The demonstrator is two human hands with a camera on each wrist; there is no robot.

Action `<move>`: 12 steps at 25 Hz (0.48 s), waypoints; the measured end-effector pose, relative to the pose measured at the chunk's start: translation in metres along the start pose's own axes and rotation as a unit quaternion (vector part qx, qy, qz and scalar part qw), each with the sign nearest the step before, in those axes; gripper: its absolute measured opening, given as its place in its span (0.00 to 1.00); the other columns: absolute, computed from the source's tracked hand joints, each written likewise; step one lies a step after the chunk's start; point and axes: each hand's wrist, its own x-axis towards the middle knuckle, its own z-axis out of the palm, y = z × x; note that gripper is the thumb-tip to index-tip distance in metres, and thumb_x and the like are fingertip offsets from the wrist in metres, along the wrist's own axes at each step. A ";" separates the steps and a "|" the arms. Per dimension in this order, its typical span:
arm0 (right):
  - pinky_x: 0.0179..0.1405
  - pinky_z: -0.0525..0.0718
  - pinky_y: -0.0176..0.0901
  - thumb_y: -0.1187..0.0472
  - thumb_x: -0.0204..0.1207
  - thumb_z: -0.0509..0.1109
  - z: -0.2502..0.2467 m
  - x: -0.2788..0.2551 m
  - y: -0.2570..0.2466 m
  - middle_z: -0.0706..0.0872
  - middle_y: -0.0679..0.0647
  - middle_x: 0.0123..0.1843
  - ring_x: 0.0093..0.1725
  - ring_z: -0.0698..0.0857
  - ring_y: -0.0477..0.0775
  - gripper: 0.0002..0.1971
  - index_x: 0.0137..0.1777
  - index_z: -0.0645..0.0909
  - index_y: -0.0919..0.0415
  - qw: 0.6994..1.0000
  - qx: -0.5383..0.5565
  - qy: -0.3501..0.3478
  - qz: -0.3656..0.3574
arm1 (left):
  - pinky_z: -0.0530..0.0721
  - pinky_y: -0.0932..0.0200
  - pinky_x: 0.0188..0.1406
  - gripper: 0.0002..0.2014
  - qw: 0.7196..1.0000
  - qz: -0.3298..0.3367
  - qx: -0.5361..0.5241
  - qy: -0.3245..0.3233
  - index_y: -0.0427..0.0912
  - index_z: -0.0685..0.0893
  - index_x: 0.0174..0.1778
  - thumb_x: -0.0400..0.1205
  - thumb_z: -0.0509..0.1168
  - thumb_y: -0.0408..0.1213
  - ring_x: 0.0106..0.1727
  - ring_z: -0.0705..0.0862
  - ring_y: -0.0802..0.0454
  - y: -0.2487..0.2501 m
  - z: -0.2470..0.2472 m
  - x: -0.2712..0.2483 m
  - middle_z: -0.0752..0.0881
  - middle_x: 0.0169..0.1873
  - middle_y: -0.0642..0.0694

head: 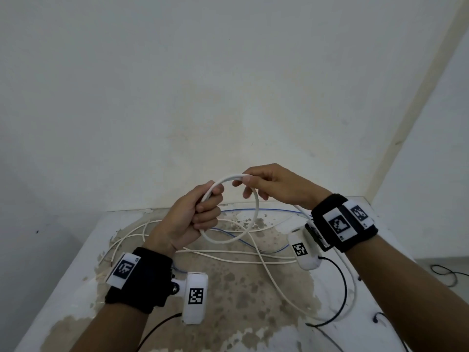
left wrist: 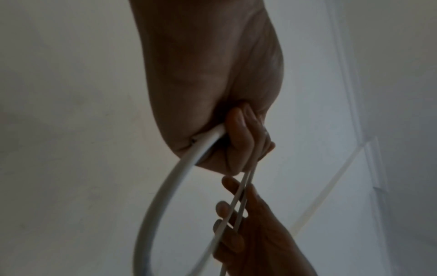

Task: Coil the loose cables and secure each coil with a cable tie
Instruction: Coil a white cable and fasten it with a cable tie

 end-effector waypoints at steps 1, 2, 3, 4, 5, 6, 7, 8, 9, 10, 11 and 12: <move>0.34 0.73 0.31 0.51 0.88 0.62 0.000 -0.002 0.004 0.89 0.51 0.40 0.33 0.74 0.46 0.14 0.59 0.88 0.53 1.000 0.028 0.010 0.002 | 0.51 0.63 0.16 0.15 1.000 0.004 0.008 0.006 0.44 0.77 0.36 0.86 0.52 0.44 0.16 0.54 0.59 -0.002 -0.001 -0.001 0.58 0.21 0.53; 0.34 0.71 0.30 0.52 0.88 0.63 0.000 -0.003 0.007 0.88 0.52 0.37 0.32 0.72 0.46 0.13 0.59 0.89 0.54 0.999 0.037 0.029 -0.002 | 0.54 0.63 0.17 0.16 0.999 0.005 0.034 0.020 0.44 0.76 0.35 0.86 0.52 0.43 0.16 0.57 0.59 -0.004 -0.001 -0.003 0.60 0.20 0.53; 0.33 0.69 0.29 0.53 0.88 0.63 0.000 -0.002 0.010 0.86 0.51 0.35 0.32 0.72 0.44 0.13 0.58 0.89 0.54 0.998 0.030 0.049 -0.008 | 0.60 0.63 0.17 0.16 0.997 0.002 0.069 0.037 0.43 0.76 0.35 0.87 0.51 0.42 0.17 0.61 0.58 -0.007 -0.001 -0.003 0.64 0.20 0.52; 0.33 0.69 0.29 0.53 0.87 0.64 0.001 -0.002 0.012 0.84 0.49 0.33 0.31 0.72 0.43 0.12 0.57 0.89 0.54 0.998 0.016 0.061 -0.014 | 0.66 0.62 0.19 0.17 0.993 -0.001 0.106 0.056 0.42 0.77 0.36 0.87 0.50 0.40 0.17 0.65 0.55 -0.008 0.000 -0.003 0.67 0.20 0.50; 0.34 0.69 0.30 0.53 0.87 0.64 0.002 -0.001 0.014 0.83 0.48 0.32 0.32 0.72 0.44 0.12 0.57 0.89 0.53 0.998 0.002 0.065 -0.019 | 0.71 0.61 0.21 0.16 0.988 -0.004 0.138 0.072 0.39 0.79 0.39 0.87 0.50 0.38 0.19 0.67 0.54 -0.008 0.002 -0.001 0.69 0.20 0.48; 0.34 0.69 0.32 0.53 0.87 0.64 0.004 0.000 0.015 0.82 0.47 0.32 0.32 0.72 0.45 0.12 0.58 0.89 0.51 0.998 -0.008 0.062 -0.020 | 0.73 0.61 0.21 0.17 0.983 -0.007 0.161 0.086 0.37 0.82 0.44 0.87 0.49 0.37 0.19 0.67 0.53 -0.008 0.003 0.001 0.70 0.21 0.48; 0.35 0.69 0.34 0.52 0.87 0.64 0.005 0.000 0.017 0.82 0.46 0.31 0.33 0.71 0.46 0.12 0.58 0.89 0.50 0.998 -0.014 0.059 -0.018 | 0.70 0.62 0.20 0.17 0.981 -0.012 0.170 0.096 0.35 0.83 0.49 0.87 0.49 0.37 0.19 0.64 0.54 -0.006 0.004 0.002 0.69 0.22 0.48; 0.34 0.68 0.35 0.52 0.87 0.63 0.007 0.001 0.017 0.82 0.46 0.31 0.33 0.71 0.47 0.12 0.58 0.89 0.50 0.998 -0.014 0.058 -0.015 | 0.64 0.63 0.17 0.17 0.981 -0.016 0.166 0.100 0.35 0.83 0.51 0.88 0.50 0.40 0.19 0.61 0.56 -0.005 0.004 0.004 0.67 0.22 0.49; 0.34 0.68 0.36 0.53 0.88 0.63 0.008 0.002 0.018 0.83 0.46 0.32 0.33 0.71 0.47 0.12 0.59 0.89 0.51 0.998 -0.011 0.062 -0.013 | 0.57 0.64 0.17 0.17 0.983 -0.016 0.156 0.098 0.37 0.82 0.50 0.88 0.51 0.43 0.19 0.58 0.58 -0.005 0.005 0.005 0.64 0.22 0.51; 0.34 0.68 0.35 0.53 0.88 0.63 0.008 0.002 0.018 0.84 0.46 0.33 0.32 0.71 0.46 0.12 0.59 0.89 0.52 0.998 -0.005 0.067 -0.012 | 0.52 0.64 0.18 0.17 0.986 -0.010 0.141 0.093 0.39 0.80 0.47 0.88 0.51 0.45 0.19 0.56 0.60 -0.005 0.006 0.006 0.61 0.22 0.52; 0.34 0.69 0.32 0.54 0.88 0.63 0.008 0.002 0.018 0.85 0.48 0.35 0.31 0.72 0.43 0.12 0.60 0.88 0.53 0.997 0.007 0.074 -0.010 | 0.50 0.65 0.18 0.16 0.989 0.002 0.121 0.088 0.41 0.78 0.45 0.88 0.52 0.47 0.18 0.56 0.61 -0.007 0.005 0.006 0.60 0.22 0.53; 0.34 0.69 0.29 0.56 0.88 0.63 0.008 0.001 0.020 0.85 0.49 0.38 0.31 0.73 0.39 0.12 0.60 0.88 0.55 0.996 0.026 0.081 -0.006 | 0.50 0.65 0.17 0.16 0.992 0.021 0.093 0.086 0.42 0.77 0.44 0.87 0.52 0.48 0.18 0.56 0.62 -0.007 0.005 0.006 0.60 0.22 0.54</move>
